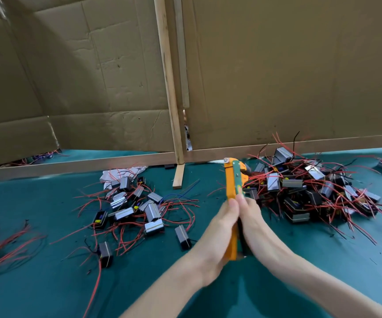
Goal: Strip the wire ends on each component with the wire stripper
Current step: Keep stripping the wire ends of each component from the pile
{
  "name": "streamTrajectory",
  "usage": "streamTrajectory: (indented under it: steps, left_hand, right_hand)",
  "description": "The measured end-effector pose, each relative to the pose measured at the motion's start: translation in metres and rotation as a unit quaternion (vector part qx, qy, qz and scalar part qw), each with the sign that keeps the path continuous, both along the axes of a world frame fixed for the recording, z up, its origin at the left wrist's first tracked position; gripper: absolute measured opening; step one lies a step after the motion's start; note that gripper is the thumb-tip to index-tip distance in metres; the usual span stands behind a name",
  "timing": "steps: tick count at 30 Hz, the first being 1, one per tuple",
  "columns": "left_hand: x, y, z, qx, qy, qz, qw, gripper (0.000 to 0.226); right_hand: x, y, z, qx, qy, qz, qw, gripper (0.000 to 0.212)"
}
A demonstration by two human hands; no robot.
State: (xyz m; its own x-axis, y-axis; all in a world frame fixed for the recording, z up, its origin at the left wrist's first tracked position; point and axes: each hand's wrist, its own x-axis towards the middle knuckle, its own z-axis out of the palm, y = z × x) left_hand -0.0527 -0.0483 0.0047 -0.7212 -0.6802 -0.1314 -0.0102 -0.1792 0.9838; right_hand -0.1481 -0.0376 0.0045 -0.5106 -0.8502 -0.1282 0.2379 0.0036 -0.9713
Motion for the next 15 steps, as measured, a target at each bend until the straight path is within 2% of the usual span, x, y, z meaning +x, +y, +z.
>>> streamTrajectory:
  steps: [1,3,5,7,10,11,13,15]
  left_hand:
    - [0.0,-0.001,0.003,0.042,-0.003,0.014,0.999,0.043]
    - [0.012,-0.003,-0.001,0.071,0.025,0.036,0.997,0.049]
    - [0.024,-0.01,-0.003,0.086,0.065,0.055,0.993,0.054]
    - [0.033,-0.019,-0.005,0.095,0.112,0.061,0.987,0.057]
    - [0.052,-0.039,-0.004,0.125,0.157,0.076,0.977,0.068]
    - [0.059,-0.046,-0.003,0.137,0.172,0.085,0.972,0.07]
    - [0.071,-0.058,-0.001,0.145,0.209,0.102,0.962,0.067]
    - [0.079,-0.069,0.0,0.137,0.228,0.116,0.957,0.064]
  right_hand:
    - [0.003,0.003,0.007,-0.007,0.034,0.011,0.999,0.038]
    - [0.012,0.01,0.015,0.005,0.021,0.071,0.997,0.029]
    - [0.018,0.013,0.018,0.034,0.114,0.156,0.981,0.021]
    - [0.014,0.018,0.023,0.001,0.185,0.22,0.958,0.025]
    - [-0.003,0.01,0.023,-0.06,0.248,0.189,0.948,0.022]
    - [-0.01,0.008,0.02,-0.06,0.311,0.185,0.93,0.024]
    - [-0.017,0.004,0.007,-0.013,0.456,0.207,0.865,0.032]
    - [-0.02,0.002,-0.014,0.045,0.545,0.238,0.803,0.044]
